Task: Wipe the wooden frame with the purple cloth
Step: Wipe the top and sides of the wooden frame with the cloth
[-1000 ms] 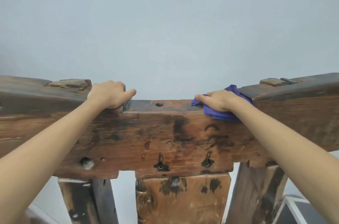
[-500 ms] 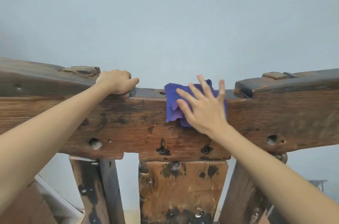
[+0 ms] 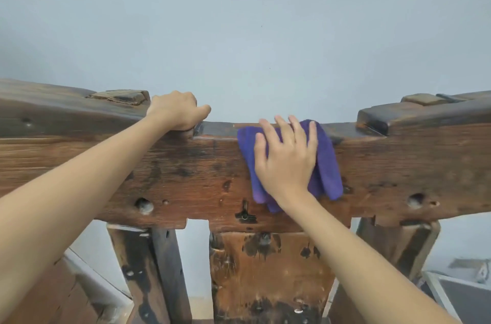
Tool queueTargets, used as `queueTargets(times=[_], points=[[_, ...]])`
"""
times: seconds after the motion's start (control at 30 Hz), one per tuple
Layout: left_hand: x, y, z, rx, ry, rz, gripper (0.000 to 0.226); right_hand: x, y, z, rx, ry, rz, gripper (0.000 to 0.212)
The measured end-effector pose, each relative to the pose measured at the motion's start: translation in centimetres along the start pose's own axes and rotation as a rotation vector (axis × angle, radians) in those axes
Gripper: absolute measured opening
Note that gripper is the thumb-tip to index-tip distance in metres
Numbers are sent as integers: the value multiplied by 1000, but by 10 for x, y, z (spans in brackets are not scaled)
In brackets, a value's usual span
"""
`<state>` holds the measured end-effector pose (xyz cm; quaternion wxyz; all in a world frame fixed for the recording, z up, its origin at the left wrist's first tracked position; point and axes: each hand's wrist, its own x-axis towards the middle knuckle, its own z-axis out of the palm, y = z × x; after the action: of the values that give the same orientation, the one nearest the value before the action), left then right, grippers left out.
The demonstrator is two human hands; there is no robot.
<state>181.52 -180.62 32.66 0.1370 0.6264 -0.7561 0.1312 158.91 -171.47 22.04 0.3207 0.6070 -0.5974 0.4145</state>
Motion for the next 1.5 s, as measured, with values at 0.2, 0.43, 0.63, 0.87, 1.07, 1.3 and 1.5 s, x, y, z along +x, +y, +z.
queueTargets(times=[0.2,0.43,0.63,0.87,1.07,1.3,1.5], points=[[-3,-6,0,25,-33,15,49,-110,33,50,-108,-18,-547,67],[1,-1,5,36,84,11,54,-84,181,22,-211,134,-418,70],[-2,9,3,10,97,-12,55,-38,78,29,19,313,341,57],[-11,14,-3,0,70,-77,48,-55,-111,56,184,138,-182,61],[-17,7,-5,-27,74,-29,49,-117,-92,86,250,-188,-741,62],[-17,5,-1,-3,99,9,50,-130,80,50,-147,-268,-818,43],[-19,15,8,58,180,94,50,-75,214,-28,-341,-163,-551,57]])
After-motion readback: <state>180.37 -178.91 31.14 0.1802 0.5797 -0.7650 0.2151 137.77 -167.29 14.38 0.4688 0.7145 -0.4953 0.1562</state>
